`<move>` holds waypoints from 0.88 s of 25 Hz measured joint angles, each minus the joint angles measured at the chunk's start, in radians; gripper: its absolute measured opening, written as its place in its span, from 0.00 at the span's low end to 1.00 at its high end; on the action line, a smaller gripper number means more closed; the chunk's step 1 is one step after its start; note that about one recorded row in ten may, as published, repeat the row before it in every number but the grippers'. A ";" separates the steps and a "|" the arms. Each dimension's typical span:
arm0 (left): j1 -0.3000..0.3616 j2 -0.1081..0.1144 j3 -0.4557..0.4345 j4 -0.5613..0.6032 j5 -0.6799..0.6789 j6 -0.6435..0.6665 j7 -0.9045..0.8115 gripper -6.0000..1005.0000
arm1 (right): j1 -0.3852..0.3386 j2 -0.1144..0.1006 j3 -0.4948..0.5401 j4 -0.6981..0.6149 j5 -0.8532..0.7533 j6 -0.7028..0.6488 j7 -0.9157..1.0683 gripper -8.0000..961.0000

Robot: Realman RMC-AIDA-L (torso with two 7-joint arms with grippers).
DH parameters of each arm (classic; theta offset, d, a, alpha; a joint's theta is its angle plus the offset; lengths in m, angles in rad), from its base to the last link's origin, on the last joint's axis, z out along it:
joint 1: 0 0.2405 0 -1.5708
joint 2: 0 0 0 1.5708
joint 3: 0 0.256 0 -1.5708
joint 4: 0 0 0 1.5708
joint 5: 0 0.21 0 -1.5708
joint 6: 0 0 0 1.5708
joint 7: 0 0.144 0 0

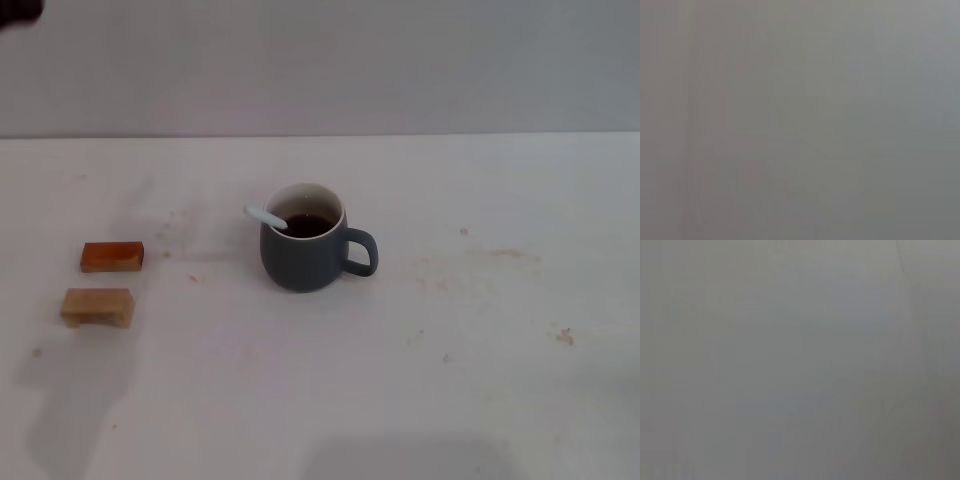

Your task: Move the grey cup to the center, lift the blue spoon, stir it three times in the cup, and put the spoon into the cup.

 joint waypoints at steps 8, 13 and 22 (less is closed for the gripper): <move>-0.143 -0.028 -0.134 0.643 0.020 0.291 -0.049 0.64 | 0.031 -0.001 -0.043 -0.007 -0.001 -0.005 -0.004 0.01; -0.284 -0.029 -0.204 1.080 -0.049 0.486 -0.144 0.64 | 0.051 -0.001 -0.045 -0.017 -0.001 0.012 -0.007 0.01; -0.305 -0.021 -0.238 1.238 -0.096 0.549 -0.240 0.65 | 0.073 -0.001 -0.045 -0.019 -0.001 0.019 -0.008 0.01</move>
